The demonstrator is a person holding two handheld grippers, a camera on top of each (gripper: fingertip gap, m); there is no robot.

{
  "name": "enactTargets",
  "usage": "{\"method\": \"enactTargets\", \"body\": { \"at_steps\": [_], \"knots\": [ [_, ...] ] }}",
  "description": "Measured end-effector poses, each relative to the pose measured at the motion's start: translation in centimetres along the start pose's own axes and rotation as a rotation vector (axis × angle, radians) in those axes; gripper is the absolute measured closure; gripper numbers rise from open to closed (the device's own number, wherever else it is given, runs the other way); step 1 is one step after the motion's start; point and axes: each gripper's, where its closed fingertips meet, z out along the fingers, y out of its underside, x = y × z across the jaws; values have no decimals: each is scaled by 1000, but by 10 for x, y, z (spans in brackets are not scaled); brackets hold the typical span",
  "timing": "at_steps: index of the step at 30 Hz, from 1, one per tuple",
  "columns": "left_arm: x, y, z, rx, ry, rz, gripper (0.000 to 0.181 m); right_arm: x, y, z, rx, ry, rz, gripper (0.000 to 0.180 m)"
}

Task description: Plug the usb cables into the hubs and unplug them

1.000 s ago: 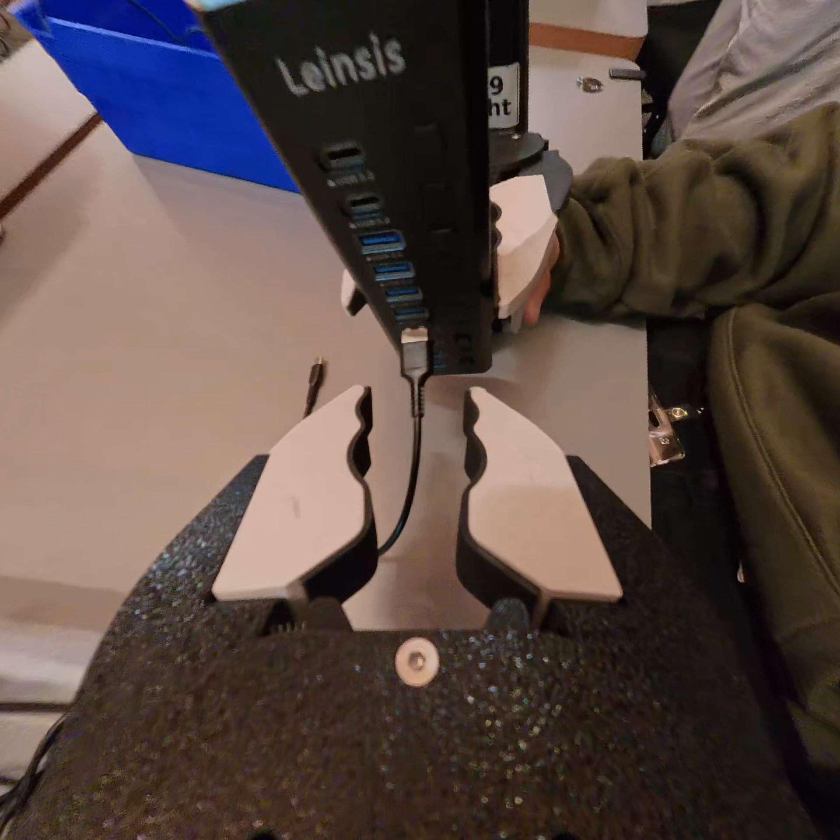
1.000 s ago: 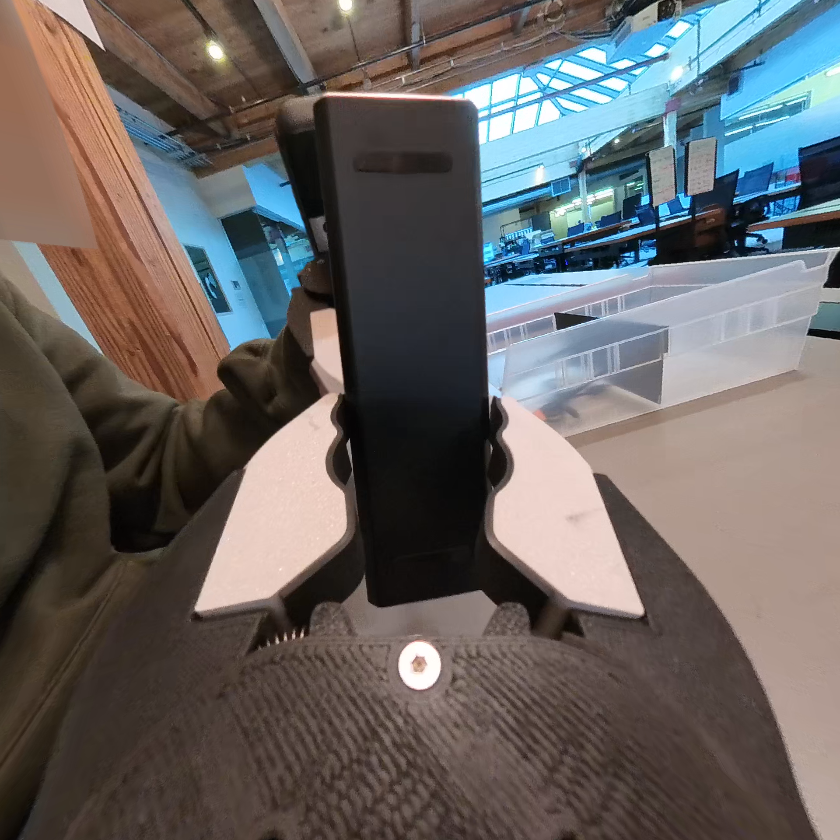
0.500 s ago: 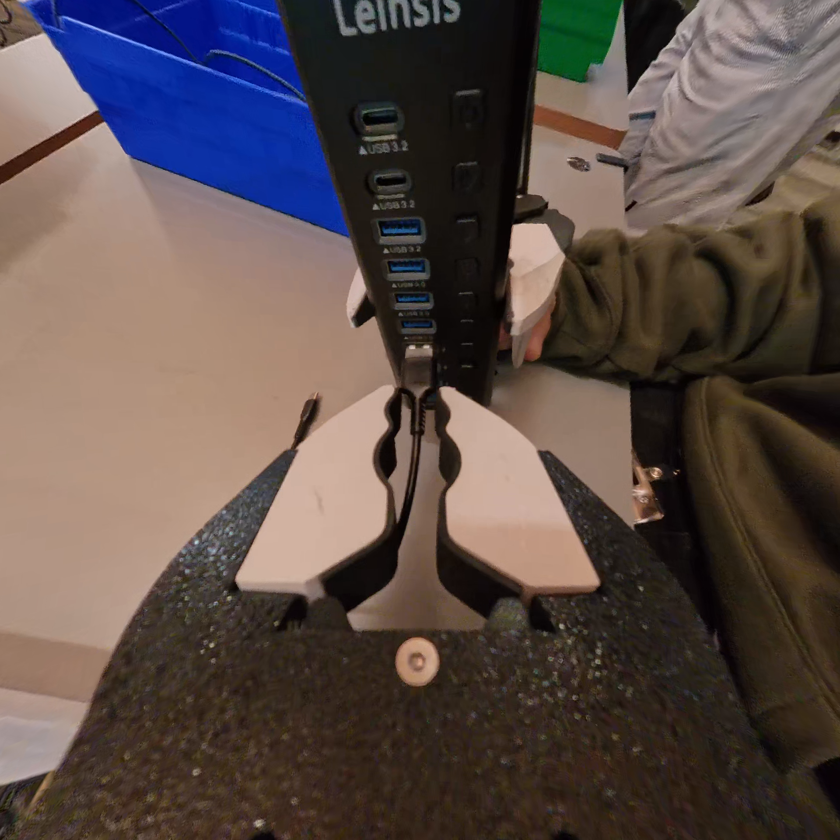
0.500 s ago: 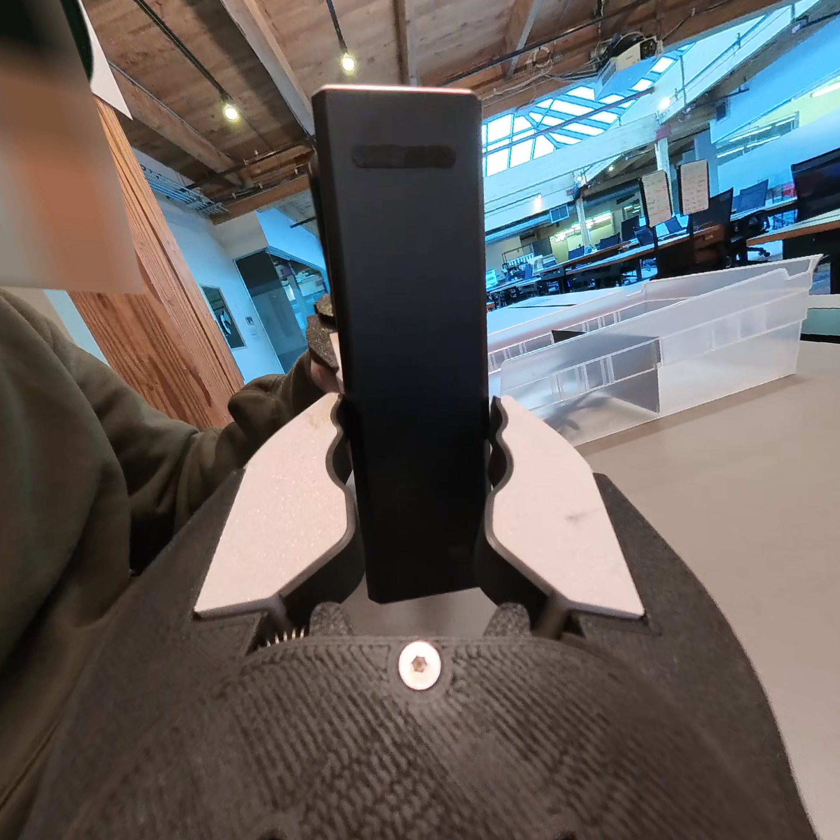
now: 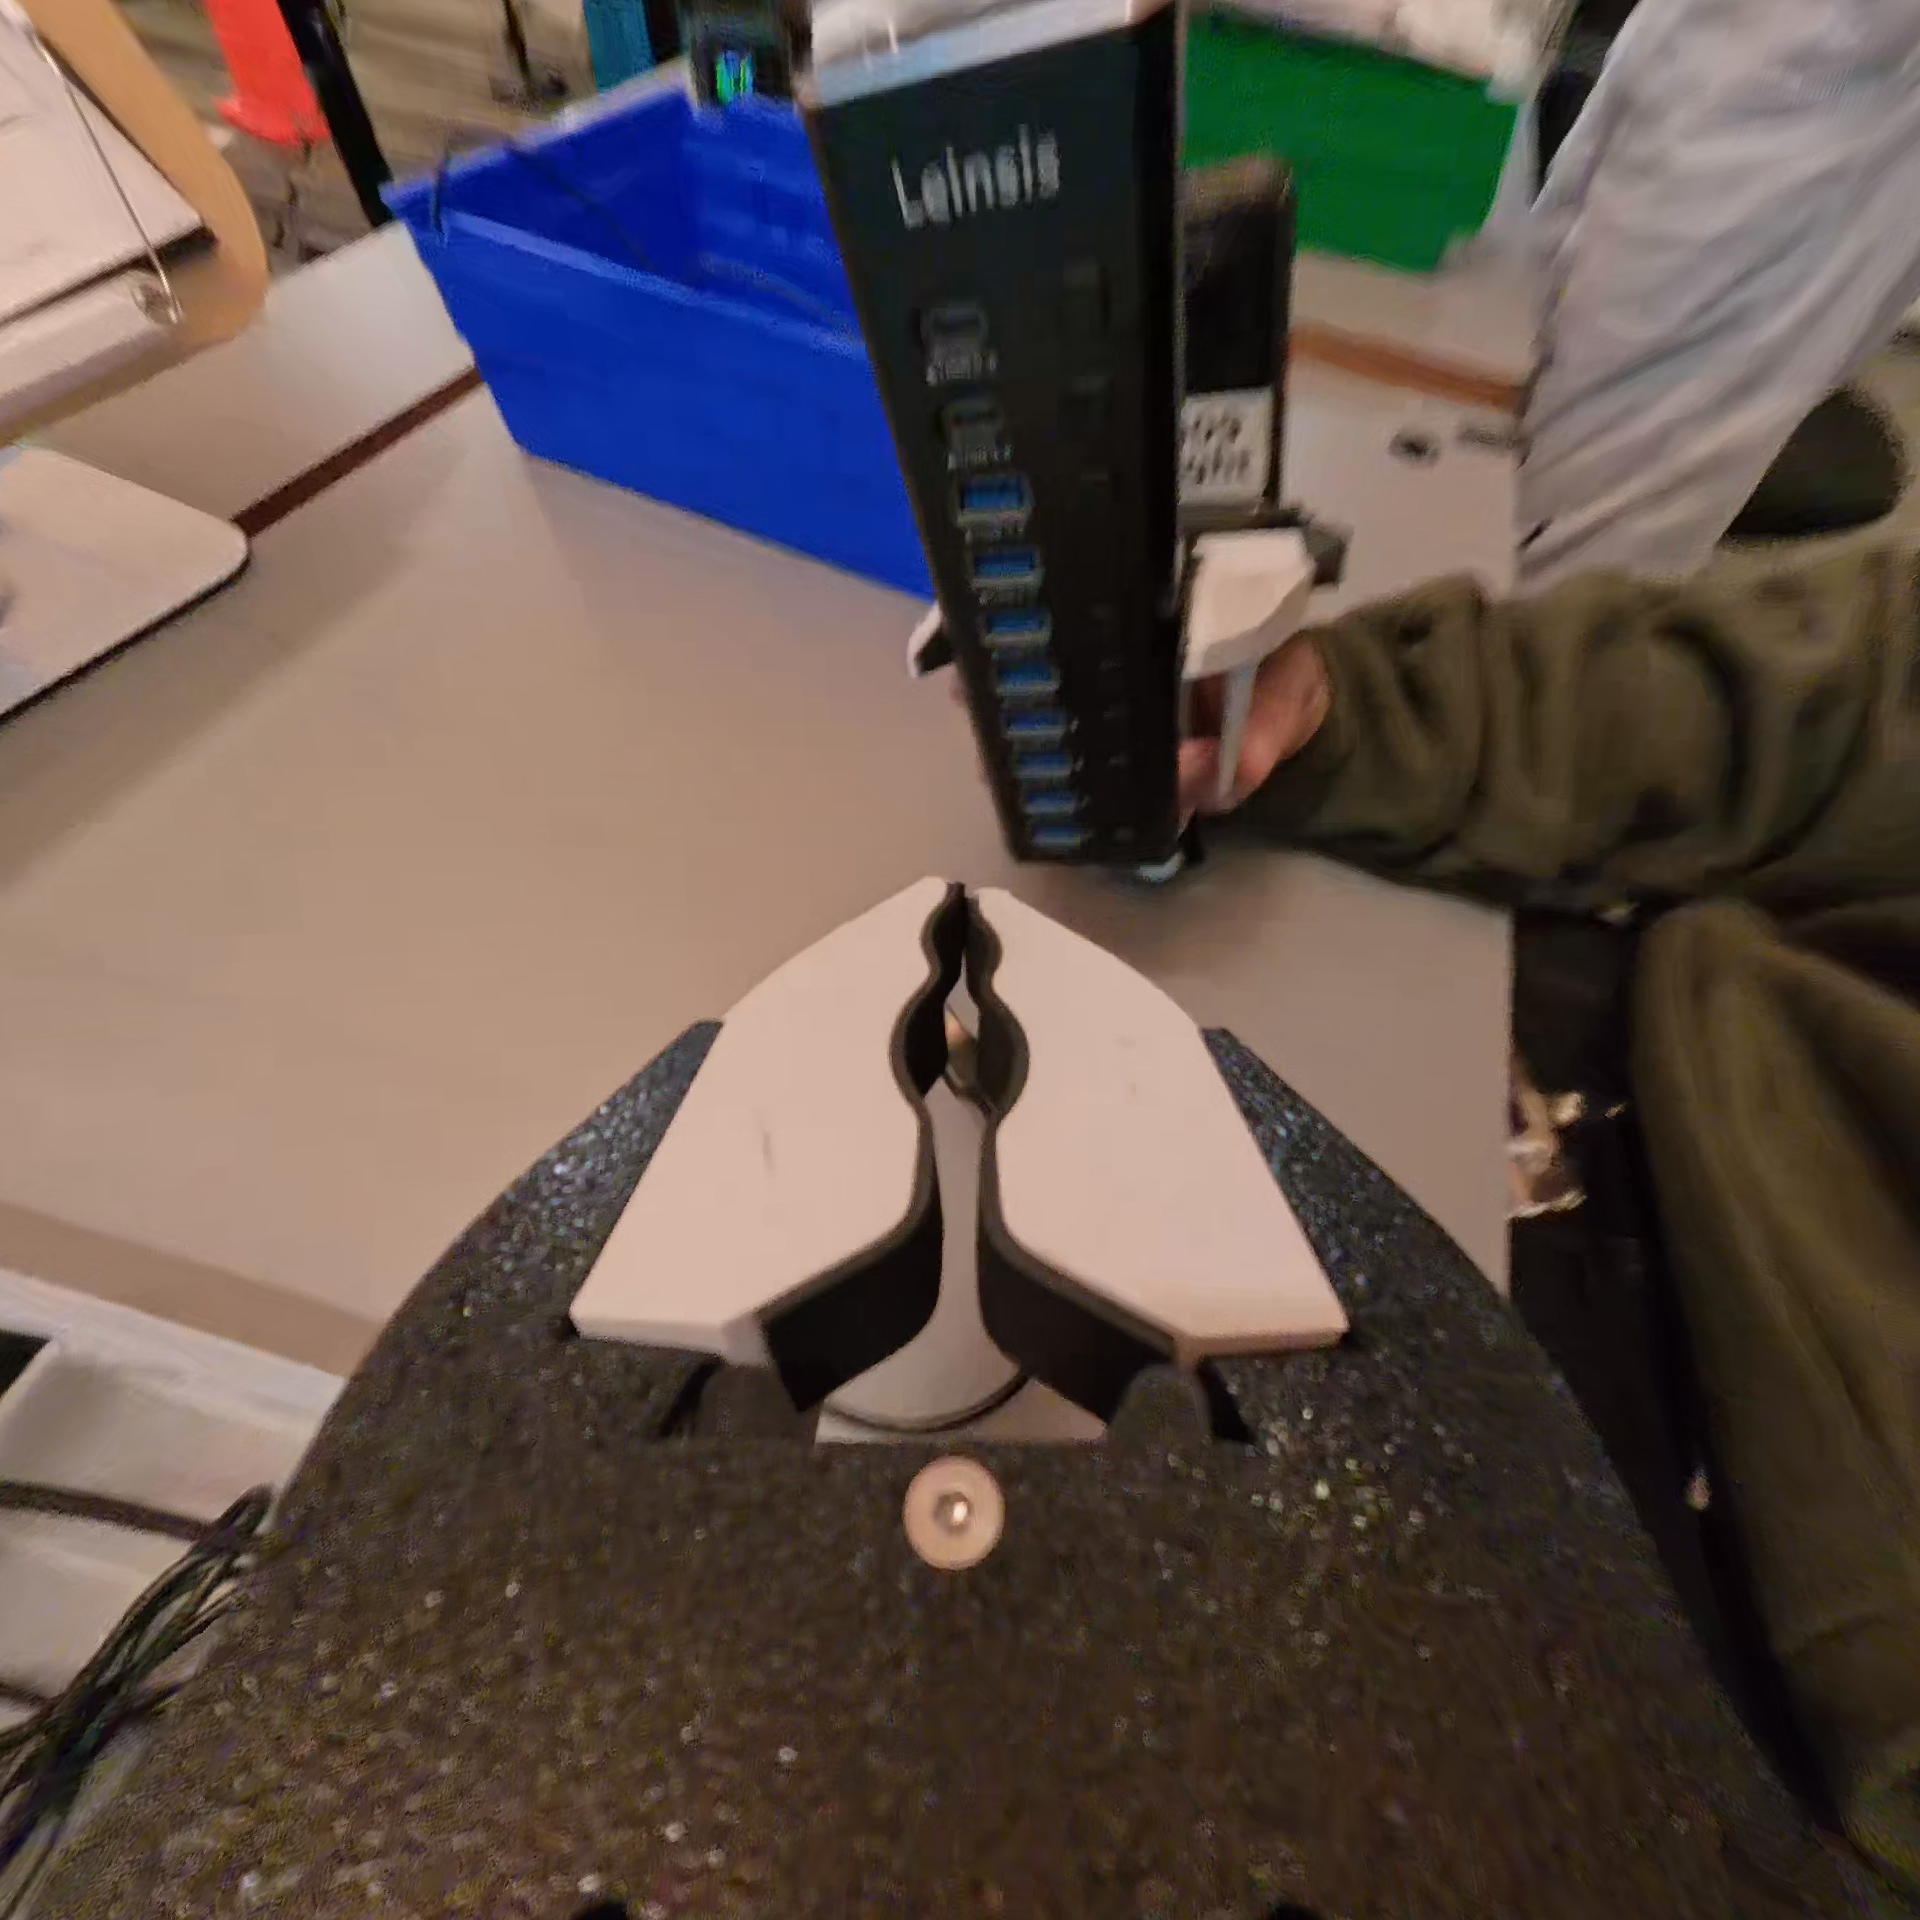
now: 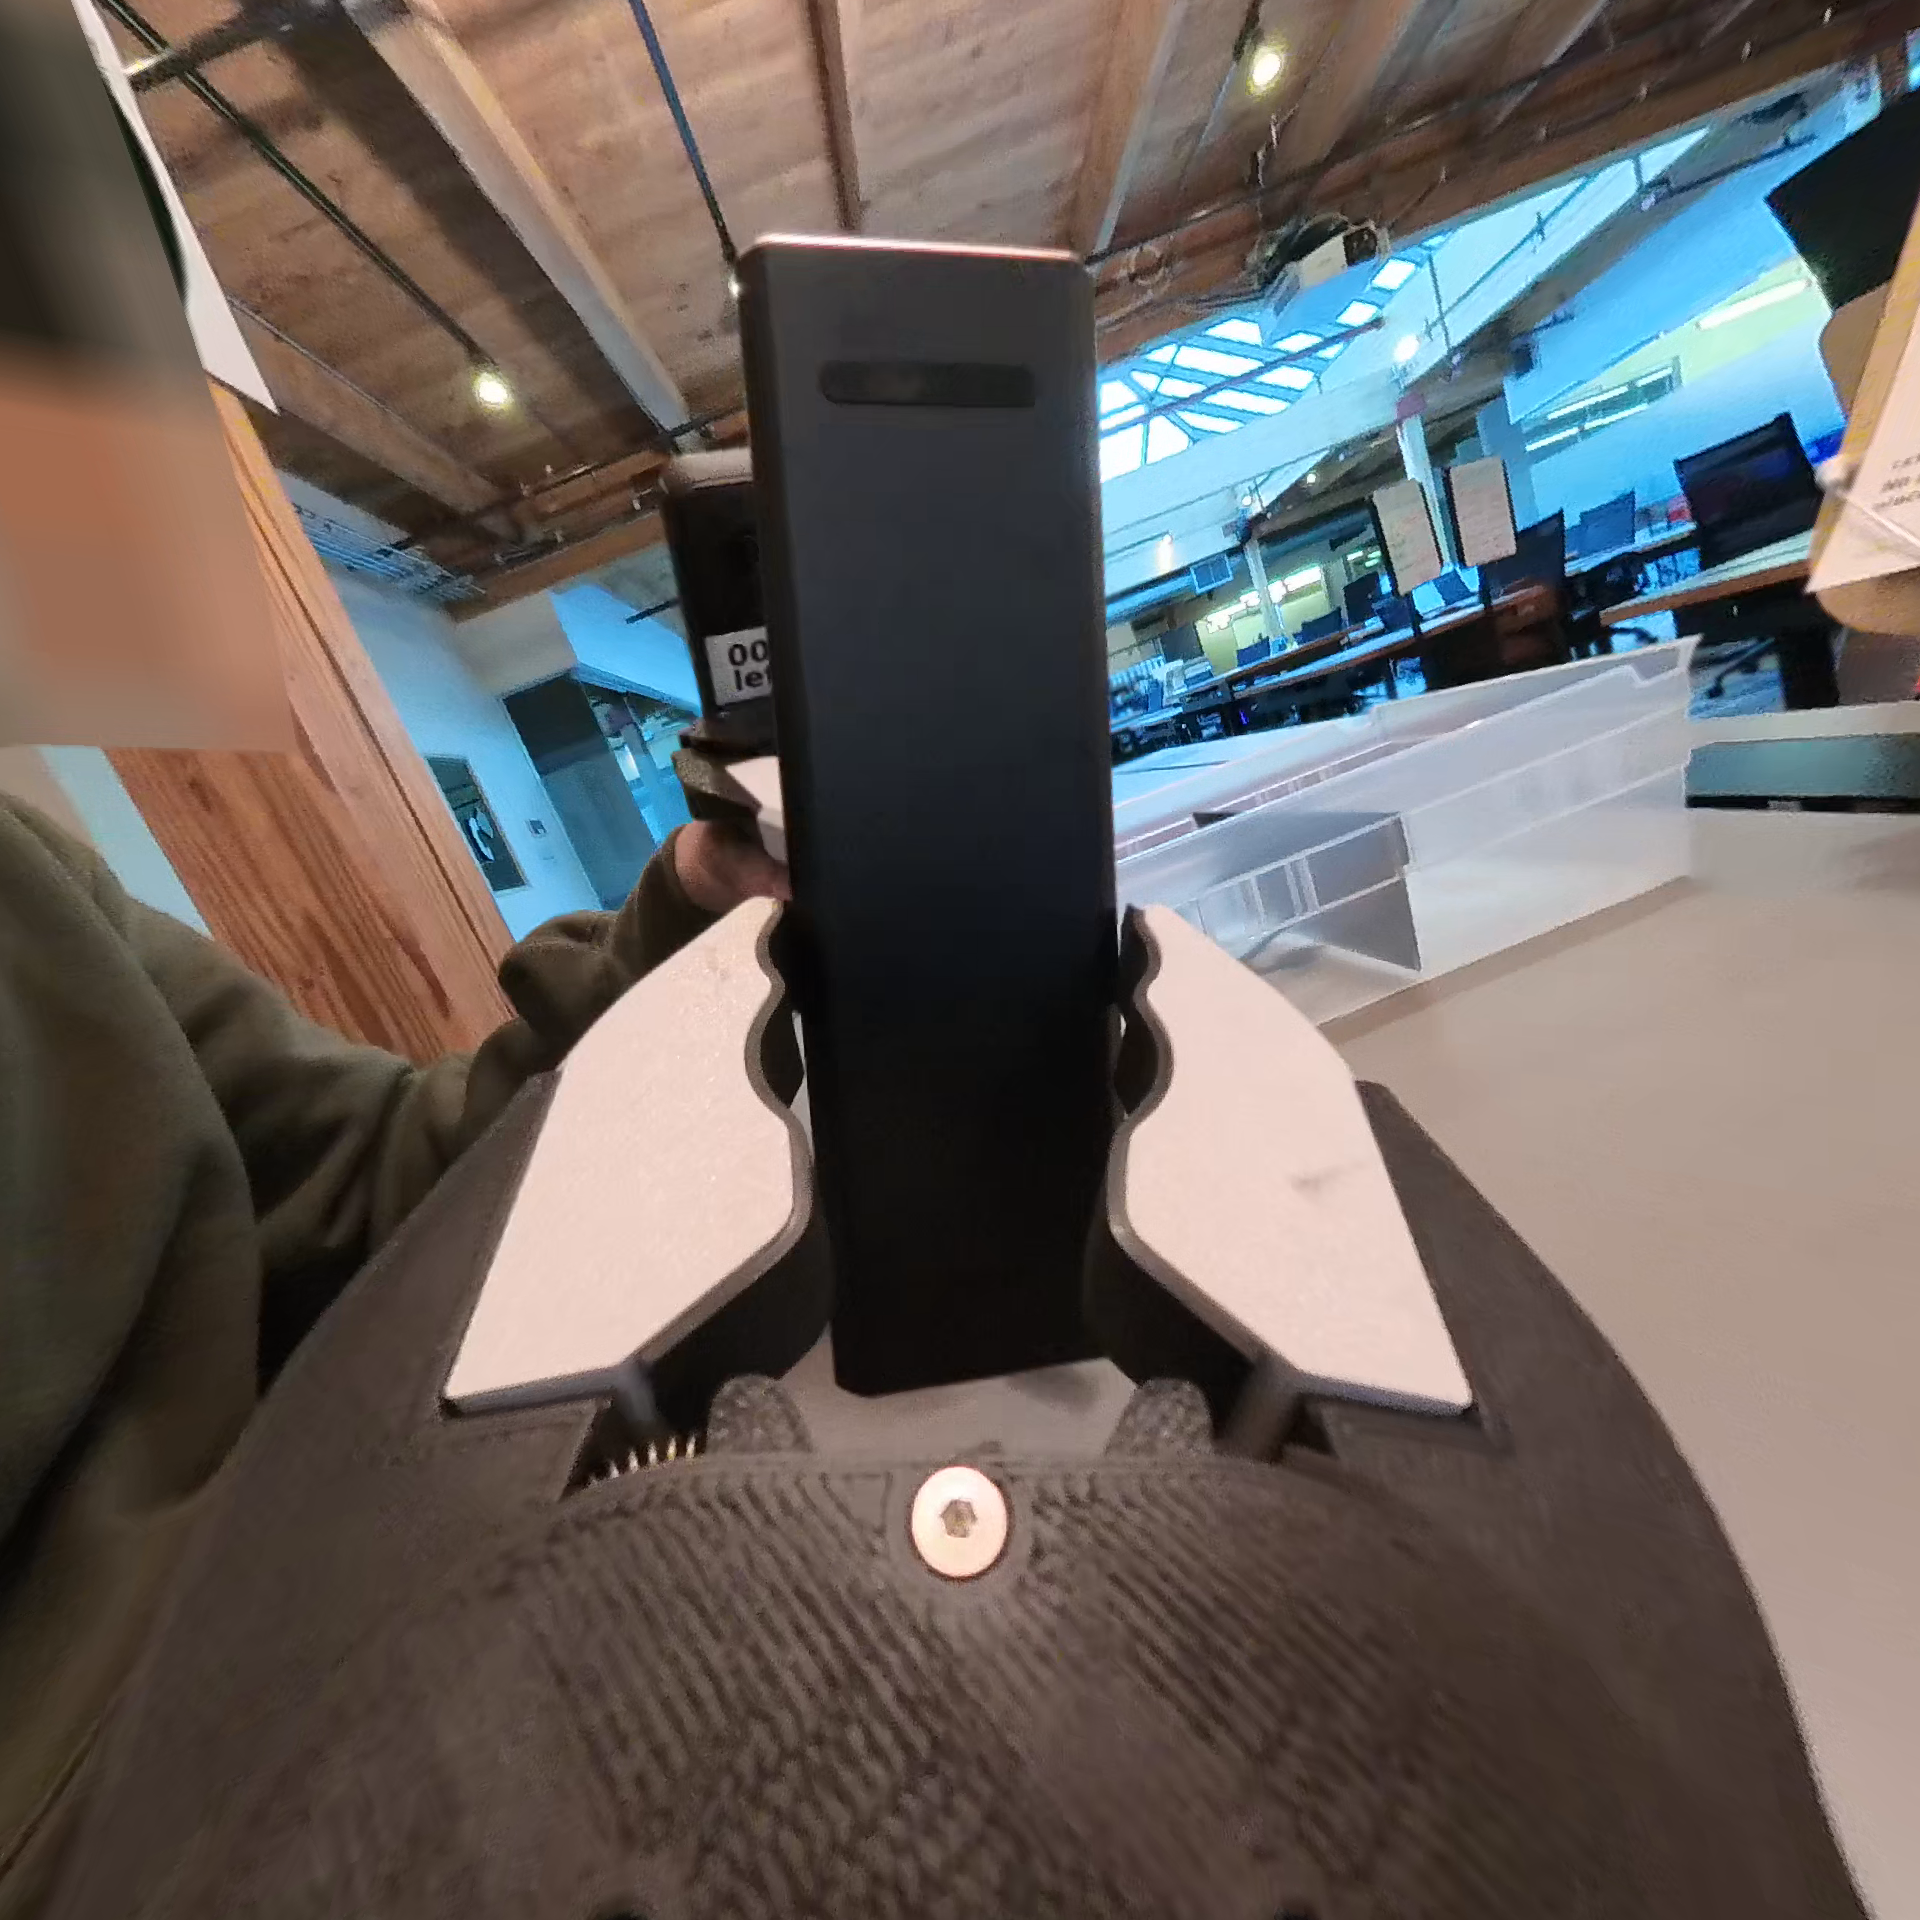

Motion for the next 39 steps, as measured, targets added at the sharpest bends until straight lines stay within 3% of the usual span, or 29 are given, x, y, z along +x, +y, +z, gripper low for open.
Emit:
{"method": "enactTargets", "body": {
  "at_steps": [3, 7, 9, 12, 14, 22, 26, 39],
  "knots": [
    [2, -8, -1, 34, -26, 18, 181, -4, 0, 1, 2, -25, -8, 119],
    [-5, 17, 13, -105, -71, 42, 180, -4, -1, 0, 18, -33, -2, 119],
    [-4, 5, 24, -26, -89, 37, 156, -8, 0, 2, 13, -47, -18, 119],
    [25, -47, 29, 300, 7, -8, 118, -13, 8, 9, -45, -46, -69, 119],
    [29, -60, 31, 378, 7, -68, 114, -17, 16, 15, -93, -45, -107, 119],
    [42, -40, 36, 190, 44, 119, 120, -28, 45, 30, -287, -46, -251, 120],
    [42, -31, 41, 158, 63, 121, 120, -31, 33, 32, -166, -60, -222, 120],
    [45, -24, 40, 145, 132, 104, 120, -31, 44, 35, -251, -55, -230, 119]
  ]
}}
